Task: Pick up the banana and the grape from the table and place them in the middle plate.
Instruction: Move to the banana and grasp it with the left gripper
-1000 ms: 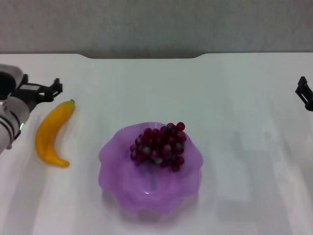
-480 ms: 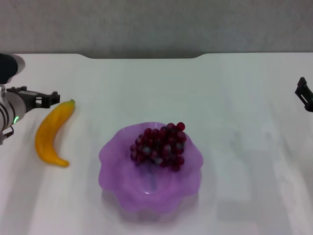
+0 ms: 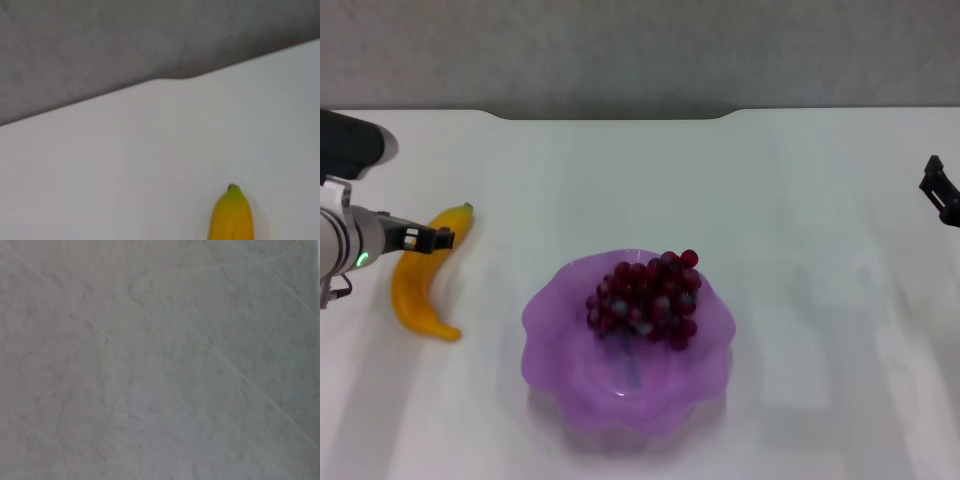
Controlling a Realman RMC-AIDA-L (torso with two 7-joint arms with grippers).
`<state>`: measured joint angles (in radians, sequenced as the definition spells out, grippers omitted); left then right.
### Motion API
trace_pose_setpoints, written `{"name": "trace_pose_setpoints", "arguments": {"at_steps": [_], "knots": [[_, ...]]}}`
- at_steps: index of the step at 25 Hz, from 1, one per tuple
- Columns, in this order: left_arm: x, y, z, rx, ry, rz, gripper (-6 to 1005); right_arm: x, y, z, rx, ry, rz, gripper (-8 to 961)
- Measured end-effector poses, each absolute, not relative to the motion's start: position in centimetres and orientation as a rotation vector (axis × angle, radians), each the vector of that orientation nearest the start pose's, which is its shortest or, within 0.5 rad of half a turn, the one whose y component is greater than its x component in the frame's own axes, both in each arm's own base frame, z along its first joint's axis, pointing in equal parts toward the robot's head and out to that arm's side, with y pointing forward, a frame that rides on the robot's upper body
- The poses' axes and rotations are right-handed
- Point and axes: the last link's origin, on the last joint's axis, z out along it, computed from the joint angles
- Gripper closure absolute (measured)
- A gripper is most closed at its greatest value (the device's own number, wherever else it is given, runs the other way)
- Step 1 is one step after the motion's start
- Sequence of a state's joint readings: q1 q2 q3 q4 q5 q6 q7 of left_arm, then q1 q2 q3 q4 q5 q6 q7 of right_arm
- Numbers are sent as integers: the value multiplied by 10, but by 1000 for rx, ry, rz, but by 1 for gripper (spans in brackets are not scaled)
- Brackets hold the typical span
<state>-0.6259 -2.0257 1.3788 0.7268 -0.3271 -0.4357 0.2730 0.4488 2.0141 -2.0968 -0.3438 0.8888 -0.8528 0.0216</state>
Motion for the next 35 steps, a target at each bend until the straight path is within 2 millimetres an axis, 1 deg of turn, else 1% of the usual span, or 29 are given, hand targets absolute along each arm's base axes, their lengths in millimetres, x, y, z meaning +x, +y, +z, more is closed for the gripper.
{"name": "trace_pose_setpoints", "arguments": {"at_steps": [5,9,18,32,35], "knots": [[-305,442,8,-1857,-952,173,181,336,371,7,-1498,683,574,69],[-305,443,6,-1861,-951,183,190,335,371,7,-1499,682,575,69],[-315,437,0,-1861,-981,218,211,334,372,6,-1502,681,579,69],[-315,436,-4,-1866,-988,220,243,333,372,6,-1502,681,580,69],[-318,433,-6,-1867,-997,232,250,333,373,6,-1502,681,582,69]]}}
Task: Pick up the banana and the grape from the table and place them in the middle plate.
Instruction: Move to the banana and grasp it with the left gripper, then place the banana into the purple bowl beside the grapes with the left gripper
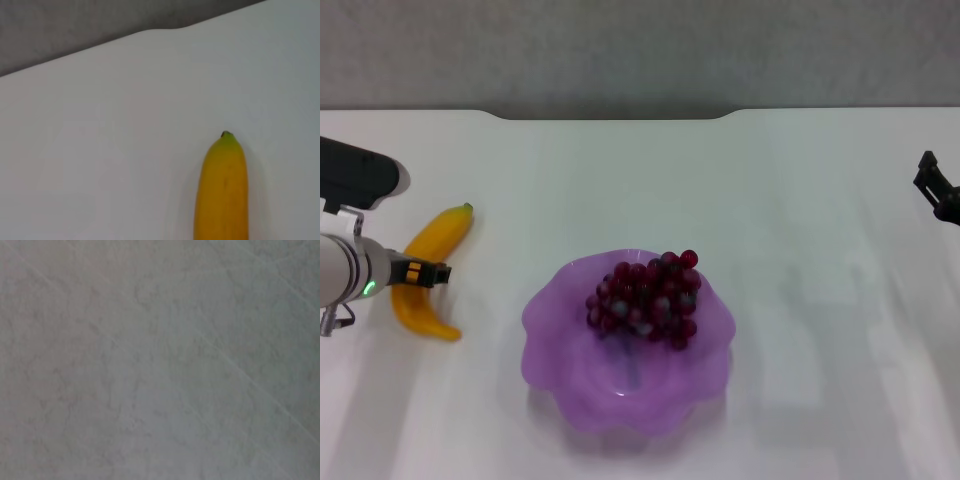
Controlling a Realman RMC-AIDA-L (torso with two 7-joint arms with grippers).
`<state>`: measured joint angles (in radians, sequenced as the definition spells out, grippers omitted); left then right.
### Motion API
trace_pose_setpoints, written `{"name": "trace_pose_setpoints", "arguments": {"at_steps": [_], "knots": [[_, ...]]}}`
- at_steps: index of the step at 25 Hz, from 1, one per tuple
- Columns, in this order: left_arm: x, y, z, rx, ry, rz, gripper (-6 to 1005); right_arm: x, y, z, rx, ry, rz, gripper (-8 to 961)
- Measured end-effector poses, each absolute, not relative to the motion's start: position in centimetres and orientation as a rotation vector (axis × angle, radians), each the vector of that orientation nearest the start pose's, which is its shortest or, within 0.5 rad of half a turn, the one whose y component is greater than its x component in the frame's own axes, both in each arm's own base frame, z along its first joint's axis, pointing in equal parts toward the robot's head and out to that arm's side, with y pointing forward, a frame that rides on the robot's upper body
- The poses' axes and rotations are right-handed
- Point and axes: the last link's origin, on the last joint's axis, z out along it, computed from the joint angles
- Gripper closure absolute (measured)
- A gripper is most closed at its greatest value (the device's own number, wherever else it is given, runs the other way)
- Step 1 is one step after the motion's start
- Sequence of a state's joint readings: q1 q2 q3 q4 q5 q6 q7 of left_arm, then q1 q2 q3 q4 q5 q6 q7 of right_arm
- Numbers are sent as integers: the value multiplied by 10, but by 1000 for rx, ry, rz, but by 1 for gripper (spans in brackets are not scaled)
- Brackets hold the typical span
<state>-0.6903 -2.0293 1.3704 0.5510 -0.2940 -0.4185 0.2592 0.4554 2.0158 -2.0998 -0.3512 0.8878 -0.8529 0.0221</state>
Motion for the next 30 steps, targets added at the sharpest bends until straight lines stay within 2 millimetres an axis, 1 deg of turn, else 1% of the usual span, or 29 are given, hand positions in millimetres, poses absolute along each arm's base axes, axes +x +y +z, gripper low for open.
{"name": "trace_pose_setpoints", "arguments": {"at_steps": [4,9,12,16,21,27,30], "knots": [[-319,433,-9,-1869,-1001,242,259,331,374,5,-1502,684,590,69],[-319,434,-10,-1871,-1001,245,444,331,374,5,-1503,684,590,69],[-318,435,-10,-1859,-1014,228,456,331,373,5,-1502,685,590,69],[-312,439,-5,-1832,-1034,173,472,334,371,5,-1498,691,584,69],[-298,444,8,-1816,-992,91,494,336,371,6,-1496,694,580,69],[-289,443,16,-1825,-985,83,503,336,370,6,-1496,694,580,69],[-281,442,23,-1839,-981,89,503,336,370,5,-1497,693,579,69]]}}
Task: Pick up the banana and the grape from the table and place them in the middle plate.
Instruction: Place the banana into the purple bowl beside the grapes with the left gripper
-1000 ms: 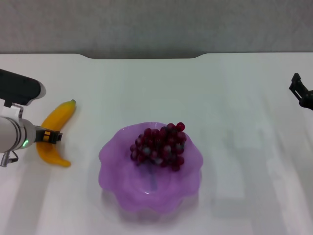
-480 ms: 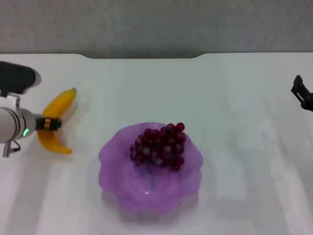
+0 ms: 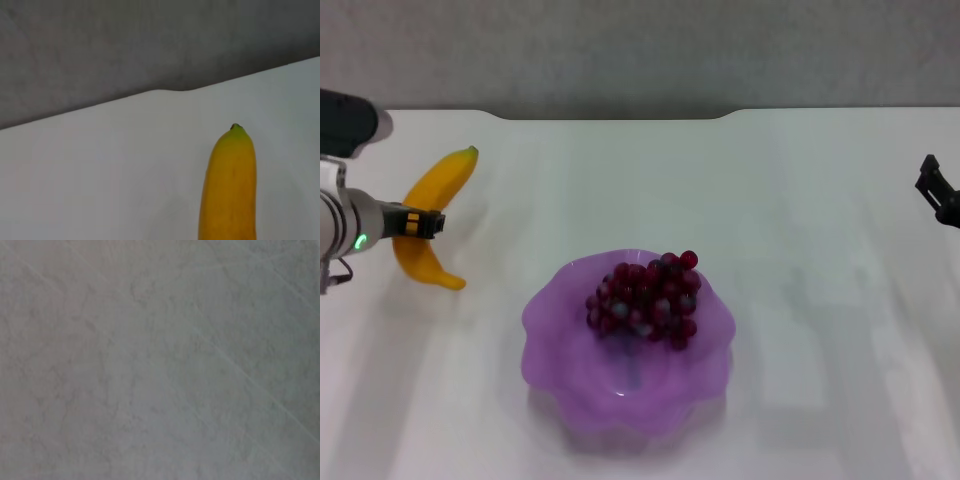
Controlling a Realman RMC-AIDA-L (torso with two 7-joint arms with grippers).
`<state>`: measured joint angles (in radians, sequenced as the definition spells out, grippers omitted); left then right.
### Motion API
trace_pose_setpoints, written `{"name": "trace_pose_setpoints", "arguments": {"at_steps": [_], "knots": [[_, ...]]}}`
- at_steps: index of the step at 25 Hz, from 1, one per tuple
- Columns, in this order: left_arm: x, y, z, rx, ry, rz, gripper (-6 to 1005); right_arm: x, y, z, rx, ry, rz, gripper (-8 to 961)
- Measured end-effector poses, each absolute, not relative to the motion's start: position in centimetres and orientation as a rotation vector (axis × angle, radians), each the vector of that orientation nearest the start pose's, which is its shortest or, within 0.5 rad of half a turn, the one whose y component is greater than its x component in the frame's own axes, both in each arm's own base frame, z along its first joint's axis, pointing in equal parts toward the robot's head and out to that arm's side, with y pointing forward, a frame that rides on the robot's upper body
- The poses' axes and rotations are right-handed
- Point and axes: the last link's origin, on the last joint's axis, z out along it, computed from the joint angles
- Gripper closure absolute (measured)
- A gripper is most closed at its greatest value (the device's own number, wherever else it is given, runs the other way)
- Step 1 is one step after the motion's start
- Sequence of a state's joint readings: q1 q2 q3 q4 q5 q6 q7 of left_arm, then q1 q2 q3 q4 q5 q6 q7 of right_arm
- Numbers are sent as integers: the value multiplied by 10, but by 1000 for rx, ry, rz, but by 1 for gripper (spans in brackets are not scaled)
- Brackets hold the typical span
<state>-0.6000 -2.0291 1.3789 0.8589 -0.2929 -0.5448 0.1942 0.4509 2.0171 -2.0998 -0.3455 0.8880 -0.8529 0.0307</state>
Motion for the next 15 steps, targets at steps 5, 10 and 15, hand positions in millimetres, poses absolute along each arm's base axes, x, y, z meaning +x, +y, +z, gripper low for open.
{"name": "trace_pose_setpoints", "arguments": {"at_steps": [5,10,15], "knots": [[-263,430,32,-1893,-954,125,503,336,370,5,-1499,692,577,69],[-242,412,31,-1960,-896,149,503,336,370,5,-1499,692,577,69],[-221,389,19,-2051,-866,190,503,337,370,5,-1498,693,576,69]]}}
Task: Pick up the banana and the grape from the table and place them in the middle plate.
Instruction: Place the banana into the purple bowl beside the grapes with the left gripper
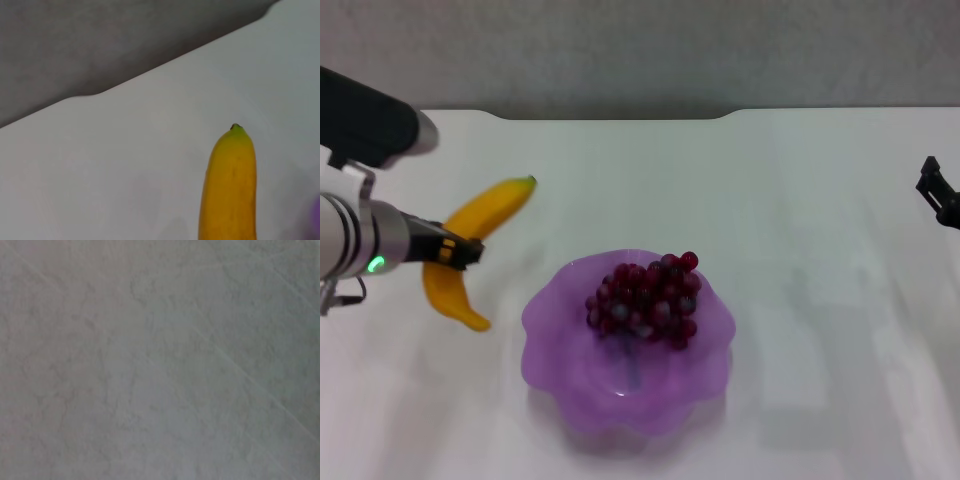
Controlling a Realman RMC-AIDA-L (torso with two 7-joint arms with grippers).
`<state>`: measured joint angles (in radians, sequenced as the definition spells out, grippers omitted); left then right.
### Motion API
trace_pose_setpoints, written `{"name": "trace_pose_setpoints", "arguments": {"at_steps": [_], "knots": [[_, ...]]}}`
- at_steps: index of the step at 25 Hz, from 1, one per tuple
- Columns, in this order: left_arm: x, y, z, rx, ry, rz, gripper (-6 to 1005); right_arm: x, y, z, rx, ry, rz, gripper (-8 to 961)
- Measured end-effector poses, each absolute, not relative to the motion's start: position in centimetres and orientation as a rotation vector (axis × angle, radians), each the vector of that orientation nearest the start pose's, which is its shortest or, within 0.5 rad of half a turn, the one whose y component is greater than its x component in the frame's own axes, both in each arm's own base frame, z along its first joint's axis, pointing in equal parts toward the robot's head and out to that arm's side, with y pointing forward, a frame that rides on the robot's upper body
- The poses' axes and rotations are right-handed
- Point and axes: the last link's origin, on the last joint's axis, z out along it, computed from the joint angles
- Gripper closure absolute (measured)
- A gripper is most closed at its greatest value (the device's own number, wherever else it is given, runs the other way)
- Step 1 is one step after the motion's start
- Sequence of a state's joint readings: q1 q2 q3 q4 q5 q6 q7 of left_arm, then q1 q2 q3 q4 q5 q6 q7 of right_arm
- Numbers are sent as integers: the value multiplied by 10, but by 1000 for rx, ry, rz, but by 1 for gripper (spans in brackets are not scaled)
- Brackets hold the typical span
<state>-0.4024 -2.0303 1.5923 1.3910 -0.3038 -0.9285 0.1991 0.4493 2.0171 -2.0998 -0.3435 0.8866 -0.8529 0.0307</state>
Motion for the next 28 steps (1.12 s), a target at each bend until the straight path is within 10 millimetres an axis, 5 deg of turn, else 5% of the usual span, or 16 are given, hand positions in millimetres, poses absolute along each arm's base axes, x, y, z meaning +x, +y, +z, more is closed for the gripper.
{"name": "trace_pose_setpoints", "arguments": {"at_steps": [15,28], "knots": [[-178,353,-44,-2280,-739,206,504,335,370,5,-1500,692,579,69],[-173,356,-70,-2336,-692,214,504,328,374,1,-1523,694,608,69]]}}
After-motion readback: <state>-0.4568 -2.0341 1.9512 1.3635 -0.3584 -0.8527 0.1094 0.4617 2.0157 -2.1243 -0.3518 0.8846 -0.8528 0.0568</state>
